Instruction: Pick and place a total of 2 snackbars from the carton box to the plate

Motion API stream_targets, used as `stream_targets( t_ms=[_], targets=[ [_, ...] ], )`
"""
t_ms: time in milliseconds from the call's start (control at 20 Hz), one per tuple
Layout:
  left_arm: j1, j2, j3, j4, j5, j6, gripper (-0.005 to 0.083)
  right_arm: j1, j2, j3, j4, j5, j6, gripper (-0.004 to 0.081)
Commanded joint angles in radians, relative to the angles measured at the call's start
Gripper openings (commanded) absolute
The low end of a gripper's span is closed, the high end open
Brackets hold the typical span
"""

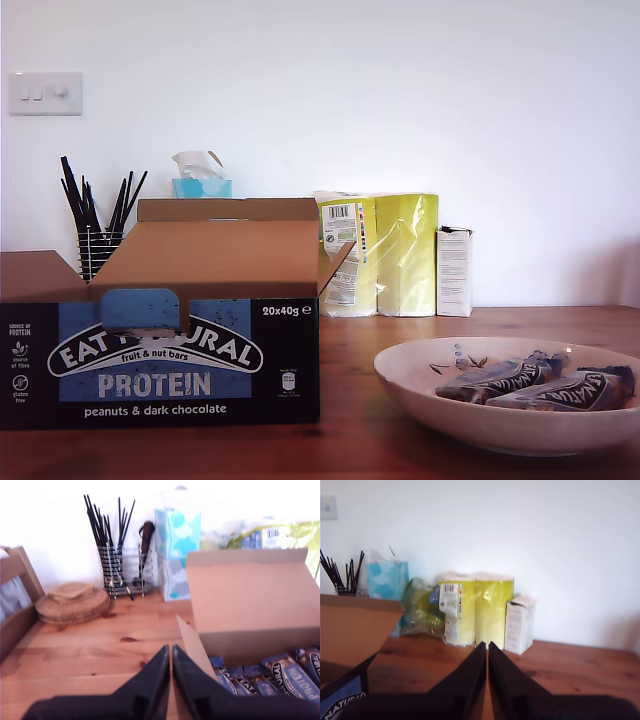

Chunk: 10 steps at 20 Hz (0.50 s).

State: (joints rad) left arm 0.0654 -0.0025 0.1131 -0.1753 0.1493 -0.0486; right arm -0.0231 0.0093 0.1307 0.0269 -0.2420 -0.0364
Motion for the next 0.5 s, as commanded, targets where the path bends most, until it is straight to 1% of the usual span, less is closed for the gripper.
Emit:
stream_targets(
  t_ms=[0,150,250,450],
  targets=[
    [-0.003,-0.01,-0.023,-0.01,-0.009,0.001,-0.0024,0.007,-0.007,-0.013,0.003,0.013,-0.015,-0.0013],
    [-0.003,-0.01,-0.023,-0.035,-0.02,0.004,-0.0024,0.017,-0.007,-0.013,-0.047,0.014,-0.023,-0.0013],
    [-0.003,-0.01,-0.023,-0.061,-0.023,-0.01,-0.0024,0.016,-0.007,-0.013,-0.133,0.016,-0.012,-0.0013],
    [-0.003,-0.01,-0.023,-0.176,-0.026,-0.012,-0.0024,0.017,-0.003,-0.013,-0.281,0.006,0.01,-0.0013]
  ],
)
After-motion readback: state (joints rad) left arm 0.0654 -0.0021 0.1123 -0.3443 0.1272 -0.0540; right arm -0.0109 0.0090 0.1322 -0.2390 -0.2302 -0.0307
